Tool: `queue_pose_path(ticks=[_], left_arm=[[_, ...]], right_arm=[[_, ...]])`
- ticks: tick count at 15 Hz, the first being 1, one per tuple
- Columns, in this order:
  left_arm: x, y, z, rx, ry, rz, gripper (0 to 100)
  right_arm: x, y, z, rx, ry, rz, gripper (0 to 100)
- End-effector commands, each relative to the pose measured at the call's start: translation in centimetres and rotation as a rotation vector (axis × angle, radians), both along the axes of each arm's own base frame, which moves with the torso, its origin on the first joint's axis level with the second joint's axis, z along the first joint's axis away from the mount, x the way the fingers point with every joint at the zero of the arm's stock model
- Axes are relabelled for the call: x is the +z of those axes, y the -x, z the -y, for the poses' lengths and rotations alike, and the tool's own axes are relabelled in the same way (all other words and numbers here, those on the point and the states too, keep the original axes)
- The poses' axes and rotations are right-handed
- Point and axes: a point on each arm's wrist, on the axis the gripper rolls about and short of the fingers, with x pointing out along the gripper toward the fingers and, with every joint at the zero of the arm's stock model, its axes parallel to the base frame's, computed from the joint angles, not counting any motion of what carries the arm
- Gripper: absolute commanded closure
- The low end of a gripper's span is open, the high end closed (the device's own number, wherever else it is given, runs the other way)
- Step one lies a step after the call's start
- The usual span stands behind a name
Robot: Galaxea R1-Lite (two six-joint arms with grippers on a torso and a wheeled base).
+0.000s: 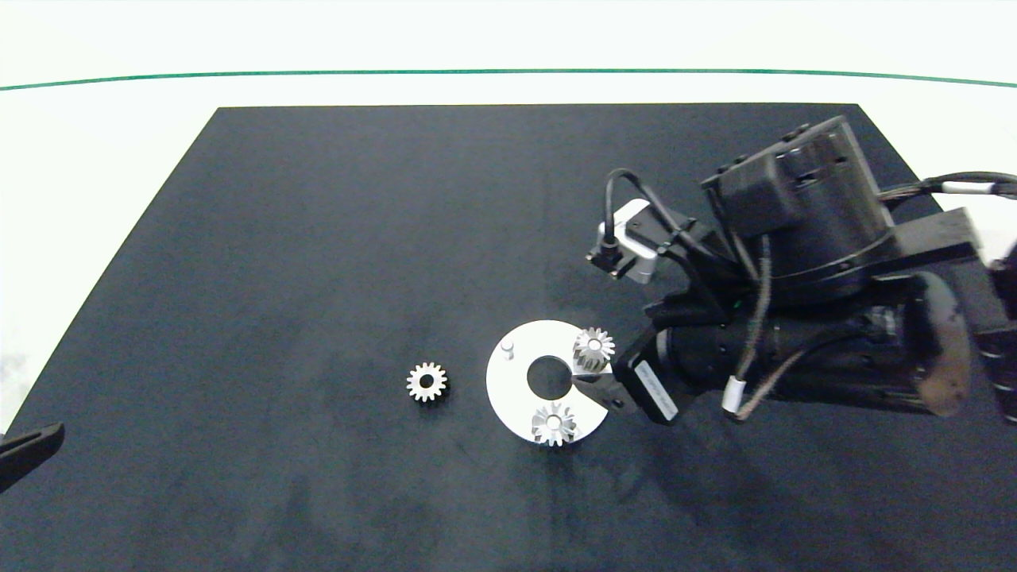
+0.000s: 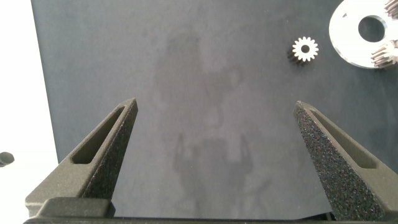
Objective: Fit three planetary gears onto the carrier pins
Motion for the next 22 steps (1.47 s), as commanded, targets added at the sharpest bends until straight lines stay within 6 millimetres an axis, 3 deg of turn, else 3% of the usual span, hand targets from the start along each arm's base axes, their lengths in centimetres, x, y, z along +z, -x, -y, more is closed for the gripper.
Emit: queue_pose_path(ticks=[1, 4, 8, 10, 13, 14, 16, 18, 22], left_arm=[[0.0, 0.7, -0.2, 0.005, 0.001, 0.022, 0], [-0.2, 3.3, -0.7, 0.005, -0.005, 0.04, 0], [-0.9, 4.2, -0.8, -0.012, -0.013, 0.032, 0], [-0.6, 3.8, -0.8, -0.013, -0.017, 0.028, 0], [-0.9, 0.9, -0.1, -0.024, -0.049, -0.077, 0], [-0.7, -1.9, 0.5, -0.038, -0.059, -0.11, 0], [-0.3, -4.4, 1.1, -0.052, -0.07, -0.093, 0], [-0.7, -5.0, 1.4, -0.069, -0.089, -0.114, 0], [-0.7, -4.3, 1.4, -0.102, -0.095, -0.095, 0]], right_arm=[[3.4, 5.5, 7.8, -0.103, -0.07, 0.132, 0], [5.6, 8.6, 12.5, -0.231, -0.136, 0.256, 0], [2.7, 9.1, 16.2, -0.445, -0.068, 0.233, 0], [2.4, 9.8, 17.9, -0.555, -0.058, 0.252, 0], [1.6, 10.6, 18.4, -0.574, -0.05, 0.246, 0], [1.5, 10.7, 18.4, -0.577, -0.045, 0.24, 0], [1.4, 11.1, 18.6, -0.58, -0.046, 0.244, 0], [1.4, 11.1, 18.7, -0.59, -0.046, 0.246, 0], [1.2, 10.9, 18.7, -0.597, -0.038, 0.239, 0]])
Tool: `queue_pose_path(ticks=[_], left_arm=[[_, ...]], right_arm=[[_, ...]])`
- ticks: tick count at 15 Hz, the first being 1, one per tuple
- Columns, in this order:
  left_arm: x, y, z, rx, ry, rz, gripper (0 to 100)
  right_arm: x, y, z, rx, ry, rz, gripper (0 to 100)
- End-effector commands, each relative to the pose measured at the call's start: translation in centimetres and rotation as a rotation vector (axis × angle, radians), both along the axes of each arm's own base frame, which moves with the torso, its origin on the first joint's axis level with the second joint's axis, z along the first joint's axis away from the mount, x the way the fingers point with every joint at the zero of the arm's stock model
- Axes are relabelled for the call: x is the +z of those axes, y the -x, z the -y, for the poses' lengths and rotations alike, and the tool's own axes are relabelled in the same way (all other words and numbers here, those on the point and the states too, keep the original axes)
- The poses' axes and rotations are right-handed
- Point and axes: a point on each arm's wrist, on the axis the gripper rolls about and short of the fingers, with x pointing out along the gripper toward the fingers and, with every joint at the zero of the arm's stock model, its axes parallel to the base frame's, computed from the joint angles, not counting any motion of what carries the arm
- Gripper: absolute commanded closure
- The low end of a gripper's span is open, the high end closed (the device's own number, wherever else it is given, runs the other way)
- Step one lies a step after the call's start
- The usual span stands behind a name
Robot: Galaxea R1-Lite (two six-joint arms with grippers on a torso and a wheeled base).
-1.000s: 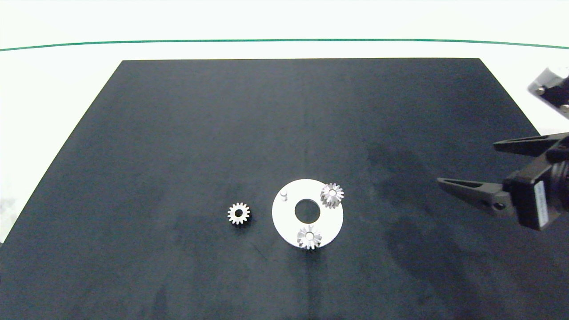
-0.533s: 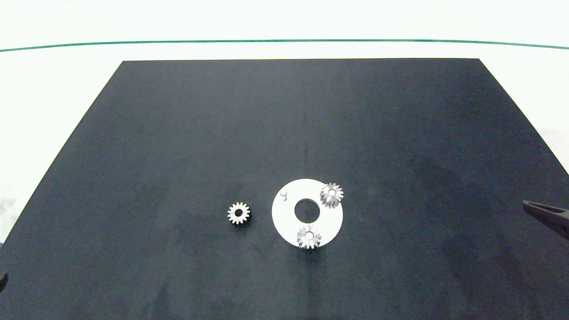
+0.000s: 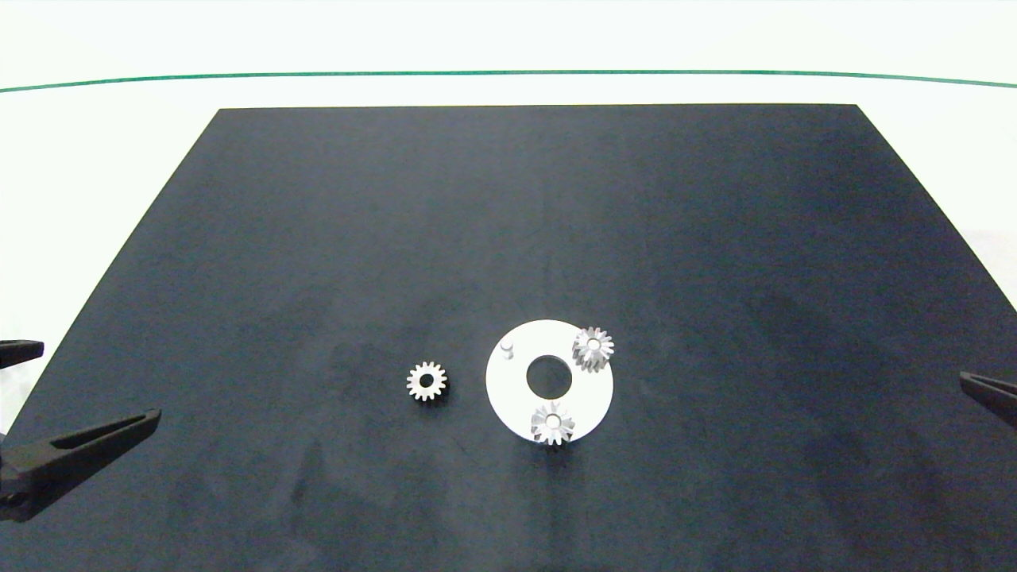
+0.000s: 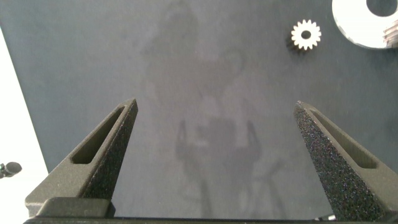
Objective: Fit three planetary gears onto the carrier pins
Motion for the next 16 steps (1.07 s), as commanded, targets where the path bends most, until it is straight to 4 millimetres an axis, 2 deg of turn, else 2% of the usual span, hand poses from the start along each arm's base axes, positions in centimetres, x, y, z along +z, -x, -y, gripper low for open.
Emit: queue_pose_path(ticks=[1, 2, 4, 6, 11, 16], left_arm=[[-0.3, -0.1, 0.6, -0.068, -0.01, -0.016, 0], [-0.6, -0.1, 1.0, -0.111, -0.016, -0.029, 0], [-1.9, -1.5, 1.7, -0.12, -0.044, -0.094, 0], [-2.4, -2.6, 1.9, -0.102, -0.045, -0.092, 0], [-2.5, -2.3, 1.8, -0.076, -0.072, -0.081, 0], [-3.3, -3.7, 2.5, -0.058, -0.125, -0.147, 0]], right_arm=[[0.2, 0.0, 0.0, -0.002, 0.001, 0.006, 0], [0.1, 0.0, 0.0, 0.001, 0.002, 0.003, 0], [-0.4, 0.2, 0.0, 0.007, 0.007, -0.01, 0], [-0.3, 0.5, -0.1, 0.021, 0.004, -0.001, 0], [-0.3, 0.6, 0.0, 0.02, 0.004, 0.004, 0], [-0.4, 0.5, -0.1, 0.009, 0.017, -0.001, 0]])
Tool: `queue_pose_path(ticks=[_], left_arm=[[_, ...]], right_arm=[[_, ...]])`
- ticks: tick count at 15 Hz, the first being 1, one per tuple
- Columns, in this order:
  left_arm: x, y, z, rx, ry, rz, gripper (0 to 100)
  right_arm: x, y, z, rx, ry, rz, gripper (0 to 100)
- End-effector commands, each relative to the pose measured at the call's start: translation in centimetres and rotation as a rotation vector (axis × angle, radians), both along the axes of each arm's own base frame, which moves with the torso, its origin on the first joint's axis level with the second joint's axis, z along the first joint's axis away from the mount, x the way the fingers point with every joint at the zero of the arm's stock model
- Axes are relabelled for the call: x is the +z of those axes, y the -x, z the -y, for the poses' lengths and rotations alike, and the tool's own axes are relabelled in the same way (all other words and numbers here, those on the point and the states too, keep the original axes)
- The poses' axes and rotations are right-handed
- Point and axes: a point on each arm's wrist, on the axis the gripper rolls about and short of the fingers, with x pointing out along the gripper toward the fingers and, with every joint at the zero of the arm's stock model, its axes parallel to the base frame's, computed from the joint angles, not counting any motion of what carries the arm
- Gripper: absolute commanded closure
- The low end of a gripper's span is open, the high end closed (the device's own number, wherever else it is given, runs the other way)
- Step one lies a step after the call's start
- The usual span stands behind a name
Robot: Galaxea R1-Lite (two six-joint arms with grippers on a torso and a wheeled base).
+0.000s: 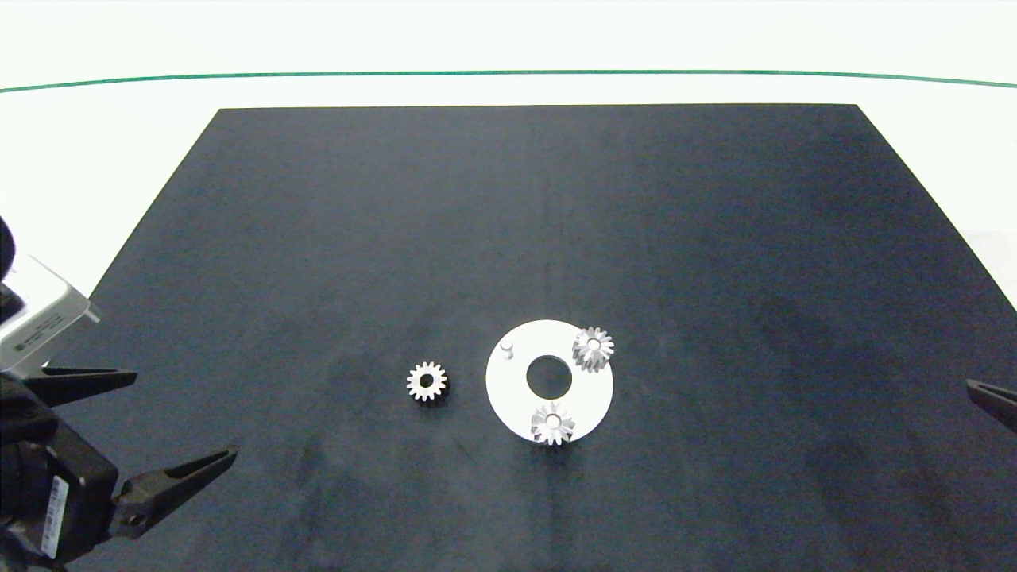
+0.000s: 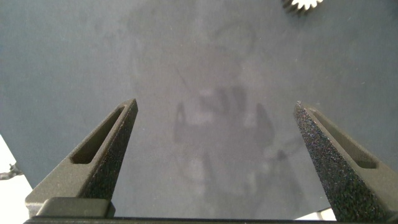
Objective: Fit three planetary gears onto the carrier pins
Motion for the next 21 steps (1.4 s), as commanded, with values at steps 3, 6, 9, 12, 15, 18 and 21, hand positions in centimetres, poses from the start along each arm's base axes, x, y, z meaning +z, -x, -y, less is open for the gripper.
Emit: queue_pose_path(ticks=[3, 6, 9, 12, 15, 18, 21], left_arm=[[-0.5, -1.3, 1.2, 0.0, -0.045, -0.022, 0], [-0.2, -2.1, 1.8, -0.004, -0.045, -0.002, 0], [-0.3, -2.0, 3.2, -0.093, -0.042, 0.0, 0], [-2.2, -4.4, 5.9, -0.146, -0.084, -0.067, 0], [-2.0, -5.8, 6.9, -0.148, -0.059, -0.022, 0], [-1.8, -6.9, 7.6, -0.146, -0.061, -0.022, 0], [-3.1, -8.4, 9.5, -0.175, -0.084, -0.054, 0]], right_arm=[[0.2, -0.2, 0.0, -0.002, 0.003, 0.002, 0], [0.4, -0.1, 0.0, -0.006, 0.003, 0.012, 0], [0.3, -0.5, -0.1, -0.005, 0.004, -0.002, 0], [0.0, -0.6, -0.2, -0.002, 0.009, -0.014, 0], [-0.4, -0.9, -0.3, -0.001, 0.016, -0.033, 0], [-0.6, -1.2, -0.4, -0.001, 0.021, -0.047, 0], [-1.3, -1.9, -0.7, 0.002, 0.033, -0.083, 0]])
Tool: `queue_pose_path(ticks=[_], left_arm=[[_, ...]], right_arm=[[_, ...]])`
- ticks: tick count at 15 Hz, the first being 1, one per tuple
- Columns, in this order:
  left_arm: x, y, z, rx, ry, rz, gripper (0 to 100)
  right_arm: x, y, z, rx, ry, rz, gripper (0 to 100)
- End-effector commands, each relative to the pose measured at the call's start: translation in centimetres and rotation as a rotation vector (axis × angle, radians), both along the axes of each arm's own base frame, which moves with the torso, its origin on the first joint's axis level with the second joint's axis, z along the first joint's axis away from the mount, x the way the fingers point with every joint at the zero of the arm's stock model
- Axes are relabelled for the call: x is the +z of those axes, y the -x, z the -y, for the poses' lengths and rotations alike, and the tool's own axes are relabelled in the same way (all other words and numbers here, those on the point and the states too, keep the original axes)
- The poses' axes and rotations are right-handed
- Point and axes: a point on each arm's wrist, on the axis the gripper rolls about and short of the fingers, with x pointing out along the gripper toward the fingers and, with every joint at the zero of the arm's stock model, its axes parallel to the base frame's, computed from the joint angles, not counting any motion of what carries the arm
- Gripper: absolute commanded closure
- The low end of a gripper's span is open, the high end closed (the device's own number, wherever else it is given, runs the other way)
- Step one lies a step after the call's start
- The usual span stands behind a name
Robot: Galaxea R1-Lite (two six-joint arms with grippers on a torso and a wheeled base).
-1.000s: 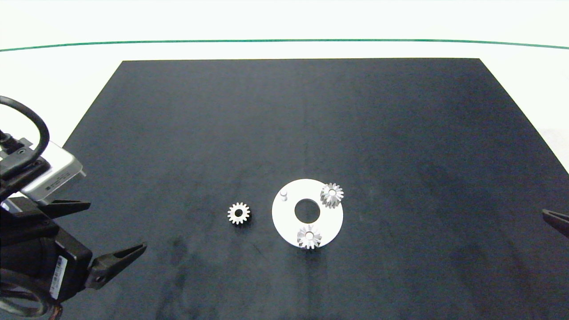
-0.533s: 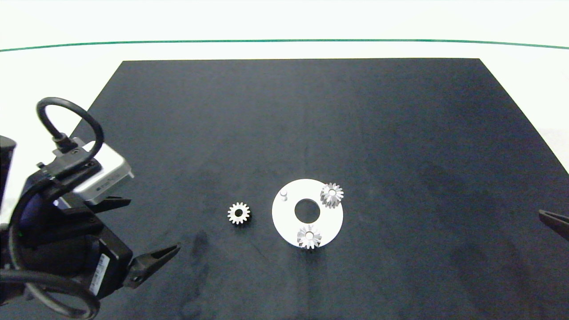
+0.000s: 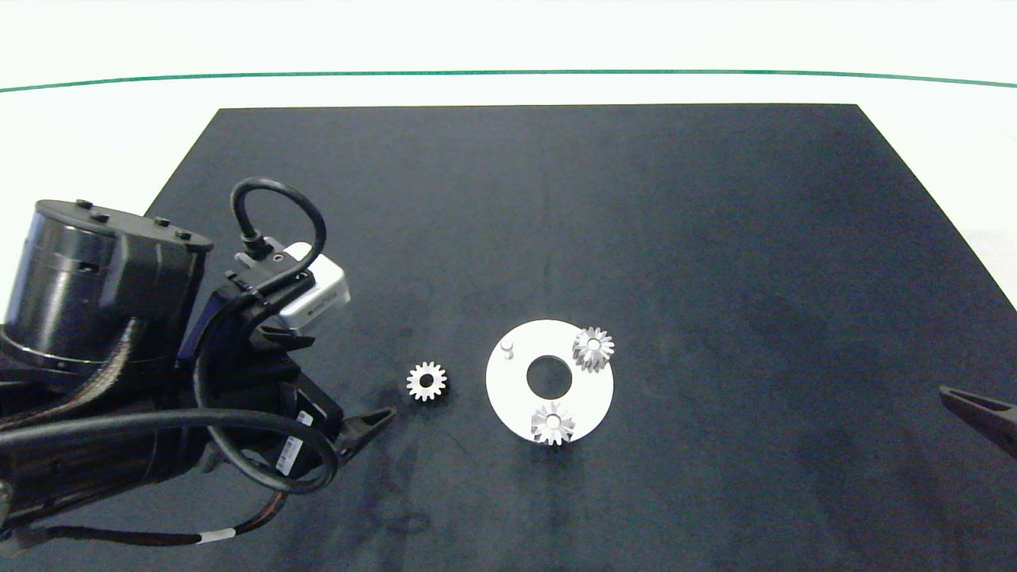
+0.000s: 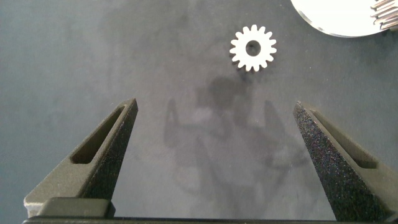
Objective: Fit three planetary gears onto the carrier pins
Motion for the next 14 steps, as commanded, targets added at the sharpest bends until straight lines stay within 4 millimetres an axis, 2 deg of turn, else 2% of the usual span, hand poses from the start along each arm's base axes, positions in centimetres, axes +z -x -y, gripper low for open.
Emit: queue_pose_path(ticks=[1, 3, 8, 11, 14], left_arm=[[-1.6, -2.1, 2.1, -0.017, -0.03, -0.032, 0], [-1.7, -2.8, 2.5, 0.004, -0.034, -0.011, 0], [-1.5, -2.8, 2.7, 0.003, -0.025, -0.008, 0], [-1.8, -2.6, 3.5, -0.024, -0.028, -0.02, 0], [-2.8, -3.1, 4.1, -0.024, -0.037, -0.046, 0]], right_arm=[[-0.7, -0.6, -0.2, 0.0, 0.015, -0.037, 0], [-0.7, -0.7, -0.3, 0.0, 0.017, -0.041, 0], [-1.0, -1.2, -0.5, -0.002, 0.022, -0.062, 0], [-1.1, -1.2, -0.5, -0.002, 0.023, -0.065, 0], [-1.1, -1.2, -0.5, -0.002, 0.024, -0.067, 0]])
